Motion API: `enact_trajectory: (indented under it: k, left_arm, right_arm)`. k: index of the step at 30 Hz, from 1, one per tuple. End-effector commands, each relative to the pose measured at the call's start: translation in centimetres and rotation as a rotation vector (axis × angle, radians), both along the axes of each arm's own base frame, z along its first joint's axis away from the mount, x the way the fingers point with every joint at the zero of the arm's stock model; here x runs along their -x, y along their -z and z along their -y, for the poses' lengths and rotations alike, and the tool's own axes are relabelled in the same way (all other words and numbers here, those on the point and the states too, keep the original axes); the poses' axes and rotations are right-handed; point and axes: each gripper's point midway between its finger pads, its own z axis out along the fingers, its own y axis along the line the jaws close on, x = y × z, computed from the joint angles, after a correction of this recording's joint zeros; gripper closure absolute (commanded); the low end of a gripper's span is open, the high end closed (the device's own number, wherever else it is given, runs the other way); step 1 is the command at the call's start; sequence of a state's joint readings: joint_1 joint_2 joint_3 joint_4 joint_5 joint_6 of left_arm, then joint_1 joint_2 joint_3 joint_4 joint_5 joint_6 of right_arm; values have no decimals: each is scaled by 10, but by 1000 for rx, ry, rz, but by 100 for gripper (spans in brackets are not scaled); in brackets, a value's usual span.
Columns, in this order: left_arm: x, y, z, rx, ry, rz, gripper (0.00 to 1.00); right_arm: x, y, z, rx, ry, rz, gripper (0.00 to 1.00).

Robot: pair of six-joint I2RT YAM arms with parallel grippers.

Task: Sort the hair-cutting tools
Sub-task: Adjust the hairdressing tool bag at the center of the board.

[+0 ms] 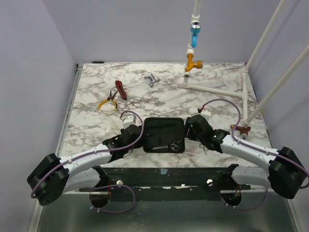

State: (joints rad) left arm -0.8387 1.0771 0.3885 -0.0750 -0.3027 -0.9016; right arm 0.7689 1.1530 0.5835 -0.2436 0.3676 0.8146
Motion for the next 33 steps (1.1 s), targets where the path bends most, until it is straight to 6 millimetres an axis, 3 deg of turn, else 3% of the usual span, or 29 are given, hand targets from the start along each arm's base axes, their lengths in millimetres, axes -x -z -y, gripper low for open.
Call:
enact_trajectory:
  k: [1,6,14,22,29,33]
  left_arm:
    - [-24,-28,5,-7,-11,65,29]
    - [-34,-16,21,-30,59,15,32]
    - [-14,17,27,7,100,-81,39]
    - [2,18,44,108,169,-95,53]
    - [12,6,57,127,233,-54,53]
    - [13,4,43,64,199,-47,46]
  right_arm:
    - [-7,6,-14,-21,-51,10,37]
    - [-12,27,-21,35,-85,-42,38]
    - [-26,48,-25,66,-85,-95,39]
    - [-61,41,-78,21,-207,-81,41]
    - [-99,35,-112,51,-272,-50,40]
    - [-109,25,-106,95,-230,-33,35]
